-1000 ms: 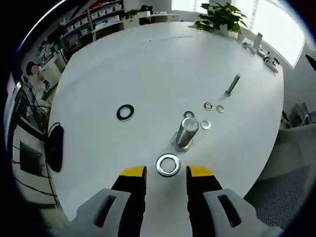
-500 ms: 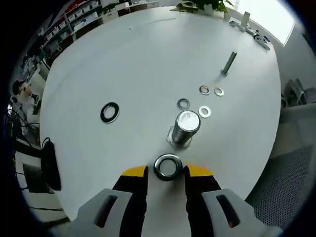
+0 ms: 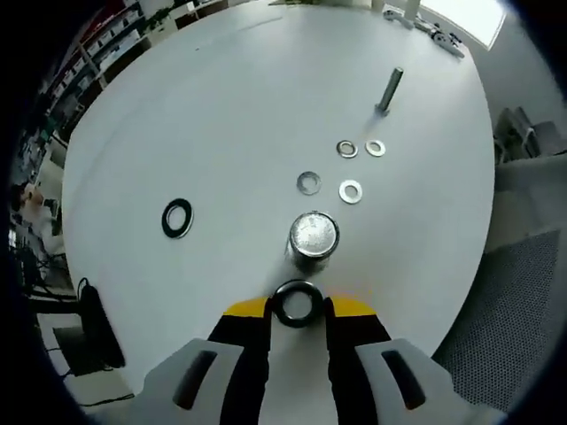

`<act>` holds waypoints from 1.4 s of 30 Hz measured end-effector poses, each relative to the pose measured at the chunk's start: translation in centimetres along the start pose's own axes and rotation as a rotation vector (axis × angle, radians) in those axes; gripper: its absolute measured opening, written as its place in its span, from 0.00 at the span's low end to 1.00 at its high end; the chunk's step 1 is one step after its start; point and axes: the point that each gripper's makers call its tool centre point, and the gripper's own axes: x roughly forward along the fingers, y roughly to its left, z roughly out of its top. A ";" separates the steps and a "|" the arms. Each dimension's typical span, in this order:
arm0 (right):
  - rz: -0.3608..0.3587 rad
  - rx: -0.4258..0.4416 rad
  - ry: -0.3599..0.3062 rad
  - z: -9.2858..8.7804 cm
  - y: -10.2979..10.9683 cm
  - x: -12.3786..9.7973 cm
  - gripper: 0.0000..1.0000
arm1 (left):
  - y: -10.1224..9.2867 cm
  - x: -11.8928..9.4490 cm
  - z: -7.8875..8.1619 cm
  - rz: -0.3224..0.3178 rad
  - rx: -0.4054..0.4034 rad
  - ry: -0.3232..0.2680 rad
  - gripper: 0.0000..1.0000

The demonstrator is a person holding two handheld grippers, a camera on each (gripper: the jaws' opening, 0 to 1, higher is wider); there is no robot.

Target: Place the washer onto the threaded stud by aligning its center hole with the stud, sliding it down to the base, and recovering from edge contact or off-axis alignment until the washer reaches the visible bottom stop.

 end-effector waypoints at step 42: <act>-0.003 0.011 0.003 -0.1 -0.2 0.0 0.52 | -0.1 -1.7 -0.5 0.020 0.047 0.028 0.19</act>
